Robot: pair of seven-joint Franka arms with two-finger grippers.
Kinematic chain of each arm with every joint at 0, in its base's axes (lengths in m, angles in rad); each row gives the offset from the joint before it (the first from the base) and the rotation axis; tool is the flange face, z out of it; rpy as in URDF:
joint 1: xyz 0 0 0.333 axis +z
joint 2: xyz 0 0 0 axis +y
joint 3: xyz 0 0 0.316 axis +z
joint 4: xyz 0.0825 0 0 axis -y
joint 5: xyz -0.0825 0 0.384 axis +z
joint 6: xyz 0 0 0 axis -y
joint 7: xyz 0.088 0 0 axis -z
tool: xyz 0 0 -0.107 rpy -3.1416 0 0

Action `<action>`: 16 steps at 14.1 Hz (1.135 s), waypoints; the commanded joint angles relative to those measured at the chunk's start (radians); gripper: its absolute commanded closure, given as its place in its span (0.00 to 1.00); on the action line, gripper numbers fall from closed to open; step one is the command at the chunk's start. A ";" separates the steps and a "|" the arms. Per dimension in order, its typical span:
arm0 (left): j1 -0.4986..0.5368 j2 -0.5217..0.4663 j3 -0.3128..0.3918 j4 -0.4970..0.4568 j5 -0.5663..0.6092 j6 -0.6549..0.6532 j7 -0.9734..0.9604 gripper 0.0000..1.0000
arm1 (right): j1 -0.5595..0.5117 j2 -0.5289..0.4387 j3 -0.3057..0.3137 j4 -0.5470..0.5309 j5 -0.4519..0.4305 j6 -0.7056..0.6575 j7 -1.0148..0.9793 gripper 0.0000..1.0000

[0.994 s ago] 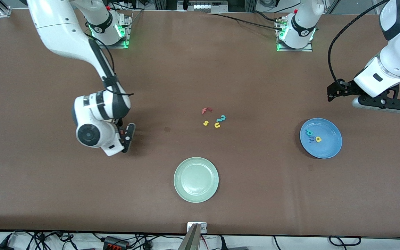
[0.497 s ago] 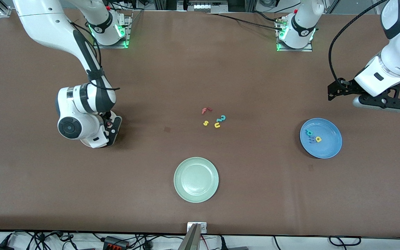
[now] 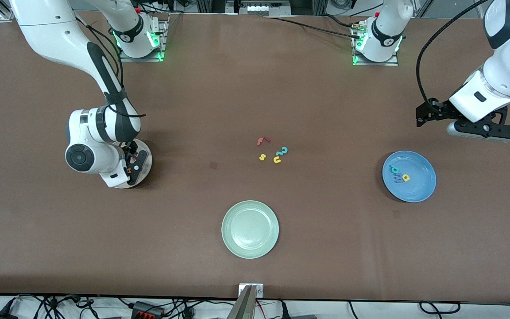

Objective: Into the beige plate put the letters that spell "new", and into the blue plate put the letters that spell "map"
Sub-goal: 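Carry the pink w to the beige plate with the right gripper, then release the w on the beige plate and lift the right gripper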

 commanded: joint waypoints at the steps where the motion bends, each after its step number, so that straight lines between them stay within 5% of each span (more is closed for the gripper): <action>1: 0.005 0.015 -0.005 0.033 -0.008 -0.026 0.020 0.00 | -0.001 -0.098 0.008 0.054 0.001 -0.139 0.103 0.00; 6: 0.005 0.013 -0.005 0.033 -0.008 -0.026 0.020 0.00 | -0.012 -0.117 0.005 0.338 0.014 -0.452 0.451 0.00; 9: 0.005 0.013 -0.007 0.031 -0.008 -0.026 0.020 0.00 | -0.032 -0.118 -0.010 0.384 0.066 -0.495 0.791 0.00; 16: 0.005 0.013 -0.007 0.033 -0.008 -0.026 0.020 0.00 | -0.078 -0.196 -0.058 0.416 0.108 -0.497 1.033 0.00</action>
